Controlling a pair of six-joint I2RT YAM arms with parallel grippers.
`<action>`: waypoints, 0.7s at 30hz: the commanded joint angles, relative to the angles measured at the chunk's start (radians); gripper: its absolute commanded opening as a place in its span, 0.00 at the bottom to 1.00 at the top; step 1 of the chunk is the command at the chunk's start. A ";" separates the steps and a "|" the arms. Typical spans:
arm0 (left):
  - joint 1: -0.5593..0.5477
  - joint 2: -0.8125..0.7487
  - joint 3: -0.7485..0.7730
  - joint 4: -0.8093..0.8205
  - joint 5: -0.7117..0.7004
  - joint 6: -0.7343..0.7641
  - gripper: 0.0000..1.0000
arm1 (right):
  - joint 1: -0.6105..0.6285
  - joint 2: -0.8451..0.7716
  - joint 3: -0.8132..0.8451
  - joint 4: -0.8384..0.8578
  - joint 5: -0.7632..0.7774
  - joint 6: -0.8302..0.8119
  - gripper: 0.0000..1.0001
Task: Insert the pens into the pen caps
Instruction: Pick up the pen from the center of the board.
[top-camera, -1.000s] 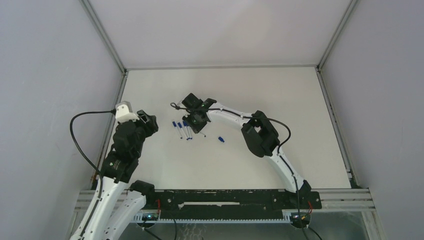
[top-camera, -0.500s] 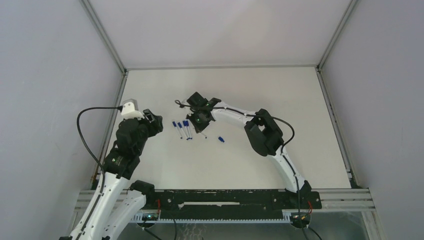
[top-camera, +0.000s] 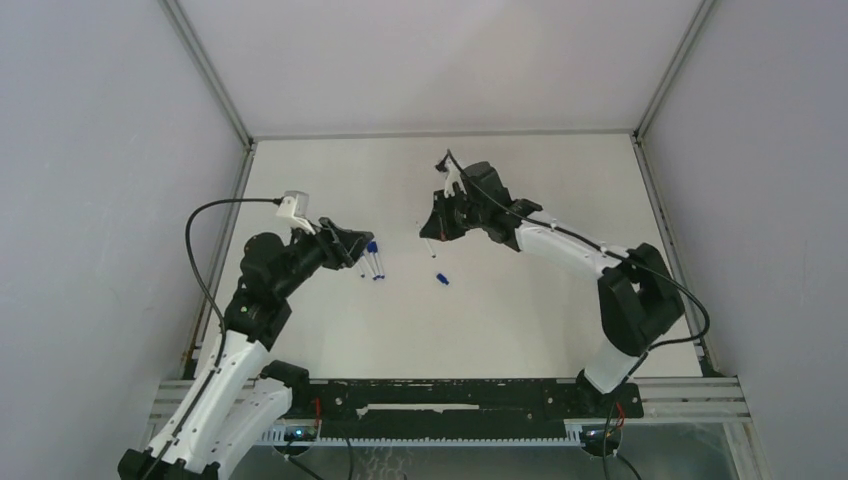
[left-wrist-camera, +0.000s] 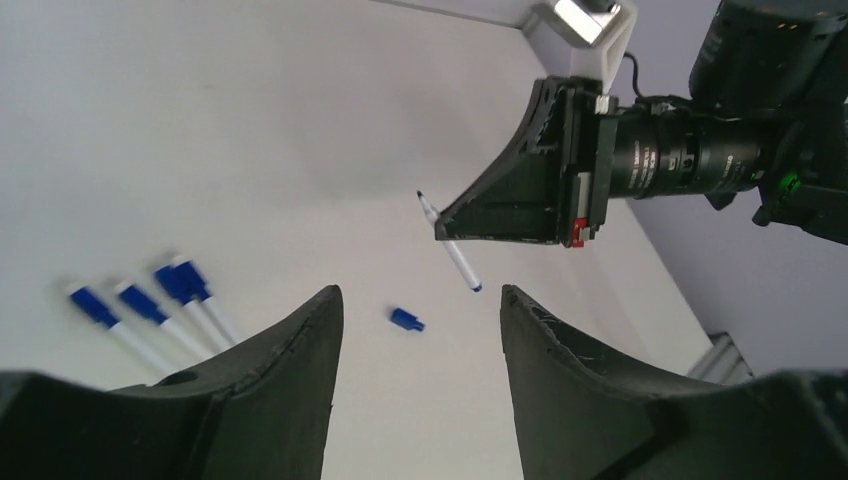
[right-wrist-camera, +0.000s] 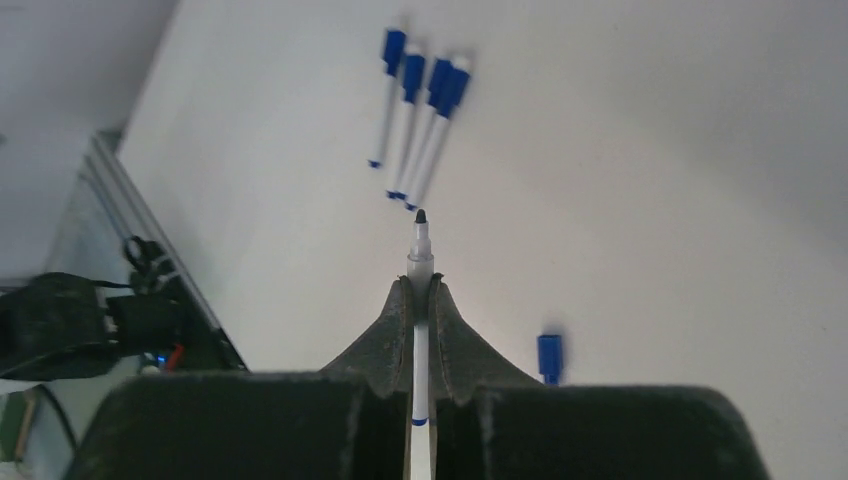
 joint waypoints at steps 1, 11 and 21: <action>-0.025 0.058 -0.013 0.233 0.210 -0.077 0.63 | 0.003 -0.129 -0.054 0.235 -0.057 0.176 0.00; -0.152 0.152 0.019 0.420 0.259 -0.155 0.63 | 0.026 -0.336 -0.120 0.388 0.068 0.320 0.00; -0.183 0.230 0.069 0.497 0.287 -0.192 0.63 | 0.081 -0.383 -0.121 0.376 0.108 0.273 0.00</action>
